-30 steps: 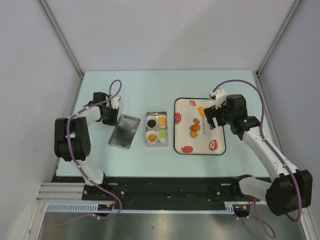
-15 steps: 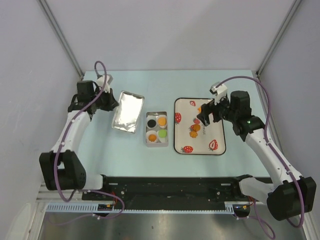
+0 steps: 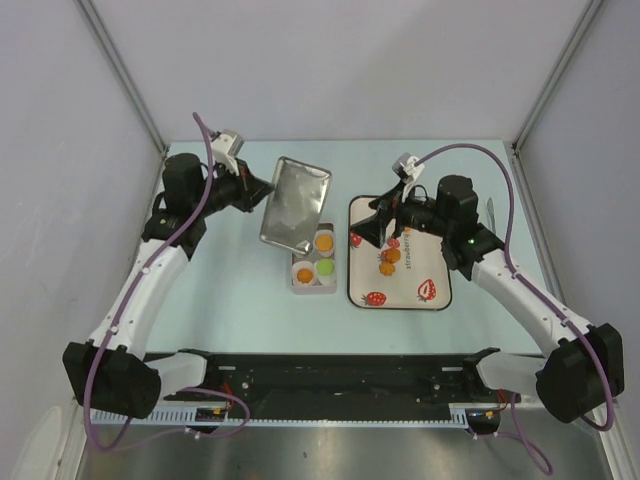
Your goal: Pack the cookies
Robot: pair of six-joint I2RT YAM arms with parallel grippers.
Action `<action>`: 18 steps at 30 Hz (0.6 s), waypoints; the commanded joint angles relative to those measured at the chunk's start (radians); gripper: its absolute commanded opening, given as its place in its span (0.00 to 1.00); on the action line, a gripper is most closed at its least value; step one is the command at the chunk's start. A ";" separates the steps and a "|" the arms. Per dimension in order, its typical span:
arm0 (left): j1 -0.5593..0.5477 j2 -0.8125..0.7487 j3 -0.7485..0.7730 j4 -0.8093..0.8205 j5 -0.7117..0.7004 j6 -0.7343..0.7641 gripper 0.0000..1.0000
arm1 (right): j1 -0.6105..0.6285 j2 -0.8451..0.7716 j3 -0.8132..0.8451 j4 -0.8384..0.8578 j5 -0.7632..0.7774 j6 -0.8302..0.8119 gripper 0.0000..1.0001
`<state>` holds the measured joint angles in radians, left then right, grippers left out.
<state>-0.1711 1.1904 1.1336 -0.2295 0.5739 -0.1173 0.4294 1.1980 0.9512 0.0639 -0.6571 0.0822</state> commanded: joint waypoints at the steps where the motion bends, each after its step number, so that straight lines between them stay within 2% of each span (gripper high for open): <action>1: -0.066 -0.028 -0.017 0.139 -0.017 -0.110 0.00 | 0.011 0.014 0.046 0.167 -0.030 0.066 1.00; 14: -0.197 -0.020 -0.063 0.259 -0.134 -0.168 0.00 | 0.048 0.095 0.057 0.267 -0.076 0.136 1.00; 18: -0.225 -0.034 -0.092 0.339 -0.143 -0.191 0.00 | 0.065 0.107 0.058 0.284 -0.079 0.137 0.98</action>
<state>-0.3687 1.1893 1.0637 -0.0284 0.4564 -0.2626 0.4759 1.3014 0.9615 0.2707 -0.7158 0.2028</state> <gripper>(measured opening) 0.005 0.994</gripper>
